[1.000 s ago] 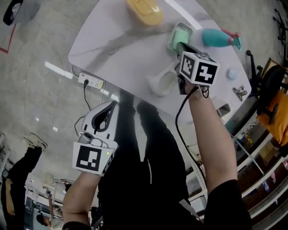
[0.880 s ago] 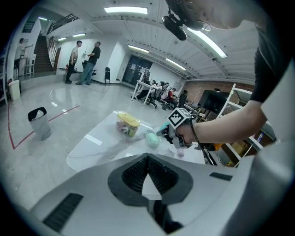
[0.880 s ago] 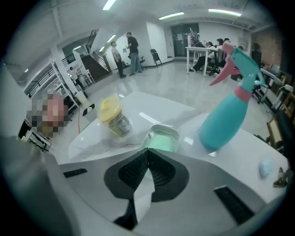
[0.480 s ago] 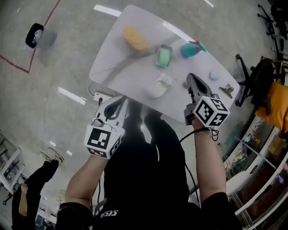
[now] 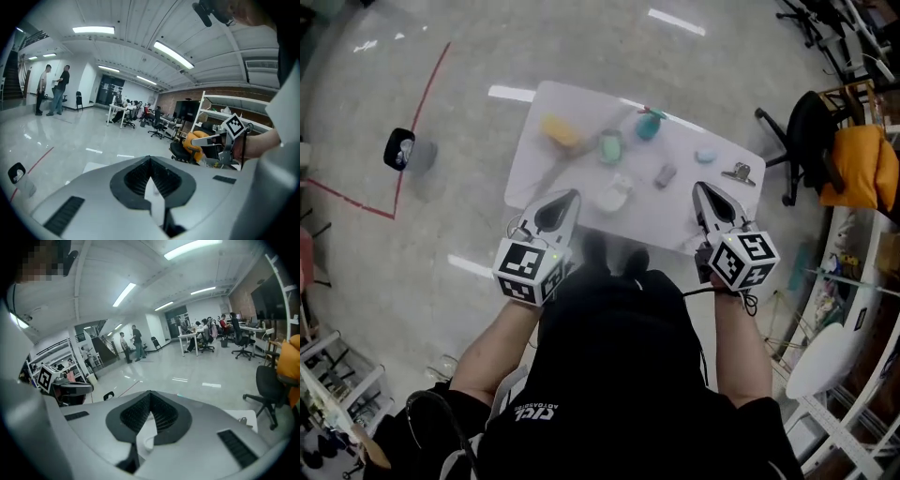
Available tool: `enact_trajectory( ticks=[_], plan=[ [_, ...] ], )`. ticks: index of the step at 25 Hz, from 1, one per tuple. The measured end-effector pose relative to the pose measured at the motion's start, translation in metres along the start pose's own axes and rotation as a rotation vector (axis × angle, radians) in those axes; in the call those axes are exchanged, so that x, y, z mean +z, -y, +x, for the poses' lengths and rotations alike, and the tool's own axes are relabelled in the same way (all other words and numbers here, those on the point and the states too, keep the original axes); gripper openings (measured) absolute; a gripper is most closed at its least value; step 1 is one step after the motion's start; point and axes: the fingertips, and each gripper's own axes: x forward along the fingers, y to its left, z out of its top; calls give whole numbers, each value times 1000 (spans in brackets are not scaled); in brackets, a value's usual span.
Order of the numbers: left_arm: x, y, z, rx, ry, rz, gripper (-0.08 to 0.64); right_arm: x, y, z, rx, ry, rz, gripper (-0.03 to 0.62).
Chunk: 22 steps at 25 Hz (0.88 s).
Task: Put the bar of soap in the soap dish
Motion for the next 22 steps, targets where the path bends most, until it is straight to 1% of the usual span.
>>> enact_trajectory(
  ticks=[5,8,12,15,18,20,22],
  plan=[
    [43,38,-11,-6,56,78,9,18,-5,-60,1,65,-61,15],
    [59,65,-17,-6,80,113,9,25,-4,-99,7,116,-89,17],
    [74,109,-23,-16,118,140,9,30,2,-156,10,188,-127,15],
    [82,143,-28,-2,149,156,9,27,12,-197,22,234,-109,17],
    [83,166,-33,12,150,183,9,24,20,-225,37,266,-79,15],
    [83,181,-37,9,149,204,9,27,23,-239,38,287,-81,17],
    [86,195,-40,1,164,224,9,31,28,-252,21,315,-91,16]
  ],
)
